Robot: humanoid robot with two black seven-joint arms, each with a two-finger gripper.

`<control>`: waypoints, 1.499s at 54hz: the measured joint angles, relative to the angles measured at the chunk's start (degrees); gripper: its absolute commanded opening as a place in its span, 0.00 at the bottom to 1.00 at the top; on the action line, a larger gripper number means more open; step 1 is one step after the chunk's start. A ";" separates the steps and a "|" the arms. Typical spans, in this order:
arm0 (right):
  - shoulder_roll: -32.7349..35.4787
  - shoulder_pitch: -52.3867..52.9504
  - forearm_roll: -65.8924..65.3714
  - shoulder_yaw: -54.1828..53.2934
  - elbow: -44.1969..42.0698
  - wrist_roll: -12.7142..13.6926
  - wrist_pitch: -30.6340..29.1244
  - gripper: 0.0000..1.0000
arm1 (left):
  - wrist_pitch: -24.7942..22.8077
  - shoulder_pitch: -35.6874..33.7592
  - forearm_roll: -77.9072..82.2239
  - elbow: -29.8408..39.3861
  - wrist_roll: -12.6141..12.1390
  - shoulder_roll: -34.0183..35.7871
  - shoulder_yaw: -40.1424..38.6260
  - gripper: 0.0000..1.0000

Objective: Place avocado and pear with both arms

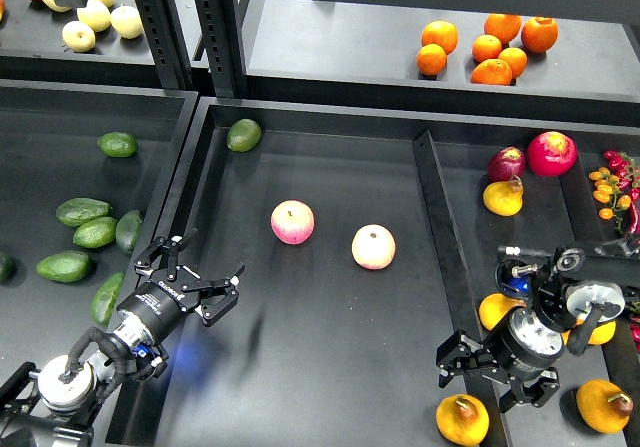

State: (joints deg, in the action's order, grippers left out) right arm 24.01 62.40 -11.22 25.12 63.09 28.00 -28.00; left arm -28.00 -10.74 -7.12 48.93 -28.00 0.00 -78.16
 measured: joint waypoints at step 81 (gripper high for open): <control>-2.06 -5.61 -0.53 -1.03 -5.86 -0.02 -0.02 0.20 | 0.01 0.59 0.00 0.45 0.00 0.00 -0.06 0.99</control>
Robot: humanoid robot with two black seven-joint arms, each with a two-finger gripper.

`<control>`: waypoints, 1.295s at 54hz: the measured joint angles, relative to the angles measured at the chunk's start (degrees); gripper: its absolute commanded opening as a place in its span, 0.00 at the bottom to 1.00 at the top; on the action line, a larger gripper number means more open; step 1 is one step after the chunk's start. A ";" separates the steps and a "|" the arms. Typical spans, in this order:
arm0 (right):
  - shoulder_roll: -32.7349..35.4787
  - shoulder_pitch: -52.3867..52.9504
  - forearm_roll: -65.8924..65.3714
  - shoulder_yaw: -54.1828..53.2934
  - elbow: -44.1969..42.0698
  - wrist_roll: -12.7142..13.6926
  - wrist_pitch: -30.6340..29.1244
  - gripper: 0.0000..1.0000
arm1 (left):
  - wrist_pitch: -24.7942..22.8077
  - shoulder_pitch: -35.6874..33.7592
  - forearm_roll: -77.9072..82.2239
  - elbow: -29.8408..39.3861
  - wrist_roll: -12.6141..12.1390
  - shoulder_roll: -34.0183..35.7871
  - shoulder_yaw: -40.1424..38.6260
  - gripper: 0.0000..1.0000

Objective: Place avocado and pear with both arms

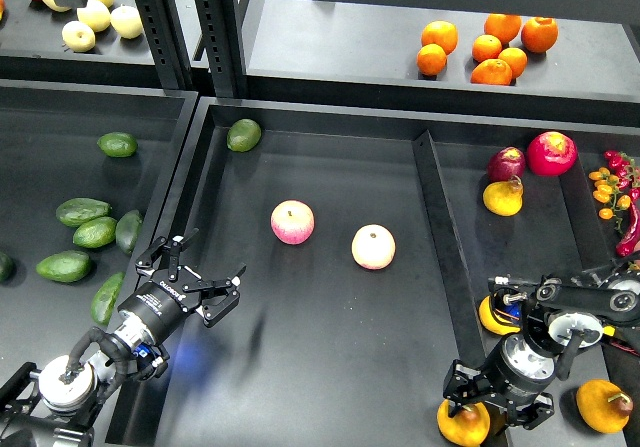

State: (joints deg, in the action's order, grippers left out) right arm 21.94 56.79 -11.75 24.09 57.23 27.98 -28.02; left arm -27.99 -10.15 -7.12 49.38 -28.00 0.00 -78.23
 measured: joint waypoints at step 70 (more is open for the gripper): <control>20.85 9.24 13.01 -5.05 4.68 0.02 0.02 0.17 | -0.02 0.05 0.00 -0.04 0.00 0.00 0.80 0.99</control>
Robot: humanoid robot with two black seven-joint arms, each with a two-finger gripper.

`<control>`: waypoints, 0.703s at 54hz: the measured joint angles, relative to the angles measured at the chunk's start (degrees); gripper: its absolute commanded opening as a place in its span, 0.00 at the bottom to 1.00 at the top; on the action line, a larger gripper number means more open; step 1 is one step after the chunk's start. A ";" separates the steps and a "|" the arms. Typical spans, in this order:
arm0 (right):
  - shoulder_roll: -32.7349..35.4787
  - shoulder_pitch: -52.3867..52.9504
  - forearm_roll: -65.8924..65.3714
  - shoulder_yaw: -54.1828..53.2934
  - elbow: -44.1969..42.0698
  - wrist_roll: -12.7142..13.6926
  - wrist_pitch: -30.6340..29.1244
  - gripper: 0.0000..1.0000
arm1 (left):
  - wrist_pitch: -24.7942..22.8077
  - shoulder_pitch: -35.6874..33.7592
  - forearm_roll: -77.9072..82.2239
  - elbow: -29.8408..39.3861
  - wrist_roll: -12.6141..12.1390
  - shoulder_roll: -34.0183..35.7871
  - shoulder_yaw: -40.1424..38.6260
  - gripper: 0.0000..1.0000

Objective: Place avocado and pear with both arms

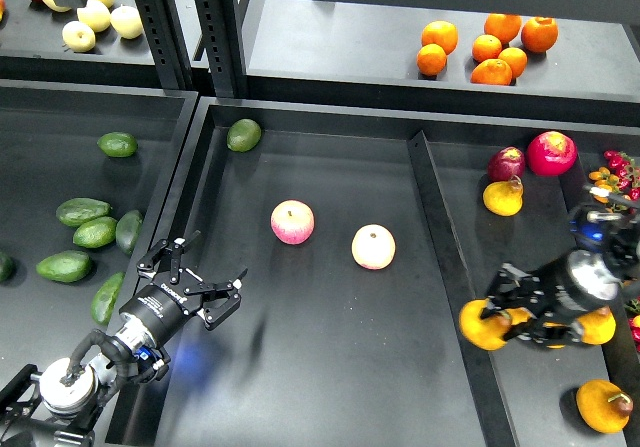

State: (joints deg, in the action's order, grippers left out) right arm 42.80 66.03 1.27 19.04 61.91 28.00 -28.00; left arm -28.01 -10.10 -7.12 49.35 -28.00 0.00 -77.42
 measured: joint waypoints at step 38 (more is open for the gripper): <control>3.21 -10.77 -2.05 -1.50 -1.14 0.00 0.00 0.19 | 0.00 0.00 0.00 -0.04 0.00 0.00 0.00 0.99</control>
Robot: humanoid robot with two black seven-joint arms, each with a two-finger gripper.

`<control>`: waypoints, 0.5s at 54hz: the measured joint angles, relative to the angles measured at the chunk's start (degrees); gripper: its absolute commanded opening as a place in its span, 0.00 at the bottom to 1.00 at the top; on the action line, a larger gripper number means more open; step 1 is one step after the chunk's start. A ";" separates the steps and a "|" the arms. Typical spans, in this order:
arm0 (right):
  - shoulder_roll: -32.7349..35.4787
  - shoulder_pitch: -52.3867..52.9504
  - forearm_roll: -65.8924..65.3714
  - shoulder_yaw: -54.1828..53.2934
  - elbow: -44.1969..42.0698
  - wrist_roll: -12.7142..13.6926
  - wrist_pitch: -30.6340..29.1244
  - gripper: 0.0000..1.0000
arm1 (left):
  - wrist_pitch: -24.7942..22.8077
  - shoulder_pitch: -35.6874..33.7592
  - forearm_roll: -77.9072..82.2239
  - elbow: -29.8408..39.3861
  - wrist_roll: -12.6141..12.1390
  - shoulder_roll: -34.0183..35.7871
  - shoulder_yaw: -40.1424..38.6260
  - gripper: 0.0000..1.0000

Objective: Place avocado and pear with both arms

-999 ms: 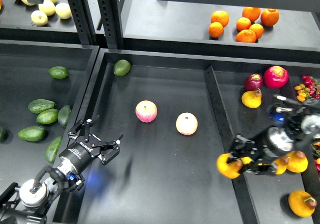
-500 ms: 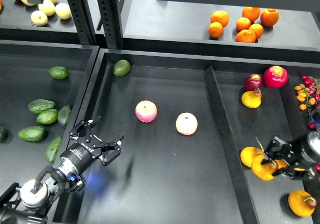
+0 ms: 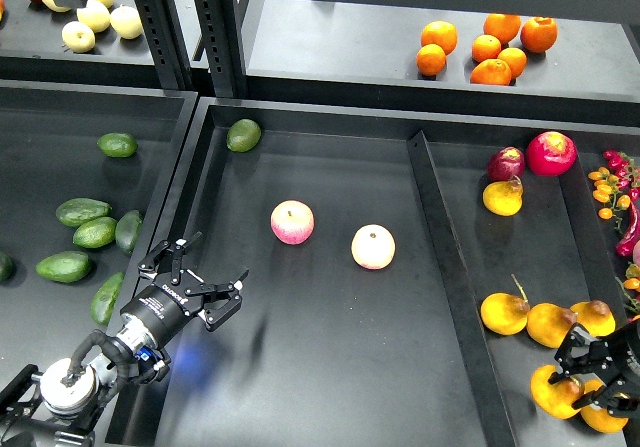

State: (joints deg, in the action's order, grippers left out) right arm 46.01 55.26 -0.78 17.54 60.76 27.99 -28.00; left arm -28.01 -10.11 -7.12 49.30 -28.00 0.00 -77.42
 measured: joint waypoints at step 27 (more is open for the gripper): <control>-0.67 -5.11 -0.88 -2.68 -1.57 0.01 0.00 0.22 | 0.00 0.09 0.00 0.00 0.00 0.00 0.17 0.99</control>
State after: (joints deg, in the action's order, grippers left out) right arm 45.34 50.14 -1.66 14.86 59.20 28.00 -28.00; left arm -28.00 -10.02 -7.12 49.30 -28.00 0.00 -77.26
